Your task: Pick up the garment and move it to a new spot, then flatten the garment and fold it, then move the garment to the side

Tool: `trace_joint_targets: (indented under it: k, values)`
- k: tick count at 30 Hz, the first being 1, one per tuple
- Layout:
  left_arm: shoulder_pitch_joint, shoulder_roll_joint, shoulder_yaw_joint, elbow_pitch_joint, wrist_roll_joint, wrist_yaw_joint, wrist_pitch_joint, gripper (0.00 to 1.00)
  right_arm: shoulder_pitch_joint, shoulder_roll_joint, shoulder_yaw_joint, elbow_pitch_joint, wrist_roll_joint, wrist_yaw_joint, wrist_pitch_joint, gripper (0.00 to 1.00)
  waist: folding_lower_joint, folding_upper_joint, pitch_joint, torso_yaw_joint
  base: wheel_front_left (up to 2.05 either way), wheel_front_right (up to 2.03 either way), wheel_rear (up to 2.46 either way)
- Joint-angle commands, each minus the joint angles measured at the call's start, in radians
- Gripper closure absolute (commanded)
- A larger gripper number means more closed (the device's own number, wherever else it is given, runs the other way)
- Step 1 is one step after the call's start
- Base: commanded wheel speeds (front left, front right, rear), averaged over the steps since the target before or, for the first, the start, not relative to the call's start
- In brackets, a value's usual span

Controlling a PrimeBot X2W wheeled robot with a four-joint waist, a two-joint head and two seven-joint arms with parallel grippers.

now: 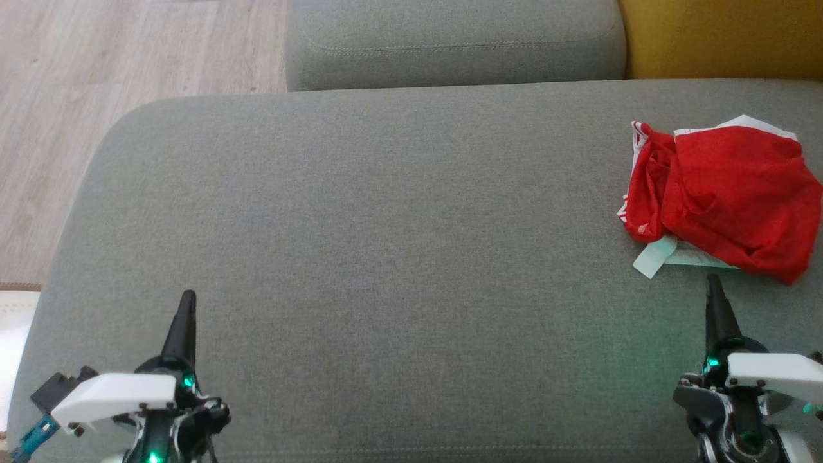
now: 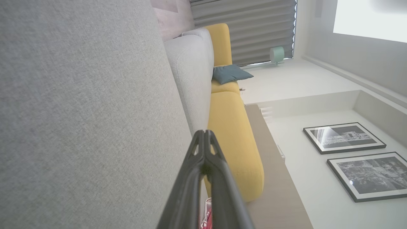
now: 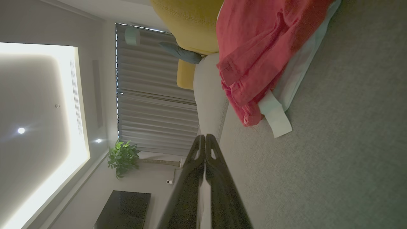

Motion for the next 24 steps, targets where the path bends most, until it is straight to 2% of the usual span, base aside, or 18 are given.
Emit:
trace_joint_targets:
  k: [1, 17, 24]
  values:
    - [-0.066, 0.018, 0.043, -0.023, -0.026, -0.007, 0.008, 1.00, -0.054, -0.021, 0.012, -0.031, 0.033, -0.001, 0.008, 1.00, 0.0000, 0.0000, 0.000, 0.000, 0.00, 0.00, 0.00]
    - [-0.091, 0.017, 0.082, 0.004, -0.185, -0.025, 0.057, 1.00, -0.073, -0.021, -0.009, -0.024, 0.208, -0.001, 0.050, 1.00, 0.0000, 0.0000, 0.004, 0.000, 0.00, 0.00, 0.00]
    - [-0.092, 0.016, 0.086, 0.005, -0.189, -0.025, 0.060, 1.00, -0.074, -0.019, -0.011, -0.023, 0.213, -0.001, 0.054, 1.00, 0.0000, 0.0000, 0.004, 0.000, 0.00, 0.00, 0.00]
